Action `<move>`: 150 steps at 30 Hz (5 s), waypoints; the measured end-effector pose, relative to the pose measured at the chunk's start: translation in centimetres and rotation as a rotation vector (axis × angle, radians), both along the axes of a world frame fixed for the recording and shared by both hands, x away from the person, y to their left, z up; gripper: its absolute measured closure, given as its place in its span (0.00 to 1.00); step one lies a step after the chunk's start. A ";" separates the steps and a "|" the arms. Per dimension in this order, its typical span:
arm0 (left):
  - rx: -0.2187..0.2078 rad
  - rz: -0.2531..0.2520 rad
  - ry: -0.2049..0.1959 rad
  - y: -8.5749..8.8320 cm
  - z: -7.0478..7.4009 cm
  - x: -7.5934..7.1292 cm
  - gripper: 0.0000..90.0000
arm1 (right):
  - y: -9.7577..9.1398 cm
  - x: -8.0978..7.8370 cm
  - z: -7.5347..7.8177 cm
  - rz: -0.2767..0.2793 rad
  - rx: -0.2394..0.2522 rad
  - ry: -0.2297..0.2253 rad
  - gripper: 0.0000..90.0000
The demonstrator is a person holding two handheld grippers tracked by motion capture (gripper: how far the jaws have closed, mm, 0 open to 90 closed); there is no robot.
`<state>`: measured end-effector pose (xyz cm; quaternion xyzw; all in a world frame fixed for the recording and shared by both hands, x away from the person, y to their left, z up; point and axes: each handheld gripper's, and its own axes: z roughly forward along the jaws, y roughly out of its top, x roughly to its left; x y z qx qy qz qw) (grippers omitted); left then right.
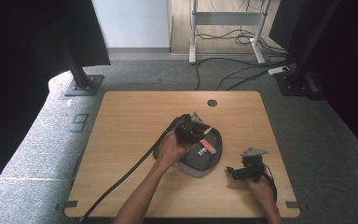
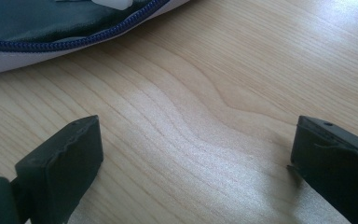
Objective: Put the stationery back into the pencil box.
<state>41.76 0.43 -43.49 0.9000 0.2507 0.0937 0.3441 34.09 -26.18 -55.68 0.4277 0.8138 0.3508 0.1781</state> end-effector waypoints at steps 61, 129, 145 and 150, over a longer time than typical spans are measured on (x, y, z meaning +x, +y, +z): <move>-0.062 0.037 0.047 -0.1 -3.5 2.0 0.32 | 0.0 0.0 0.0 -0.001 0.000 0.003 0.02; -0.128 0.053 -0.071 9.7 -0.7 -4.2 0.02 | 0.0 0.0 0.0 -0.001 0.000 0.003 0.02; -0.118 0.092 -0.091 12.3 -1.2 -5.7 0.02 | 0.0 0.0 0.0 0.000 -0.001 0.003 0.02; -0.129 0.101 -0.097 13.1 -1.6 -6.1 0.01 | 0.0 0.0 0.0 0.000 0.000 0.002 0.02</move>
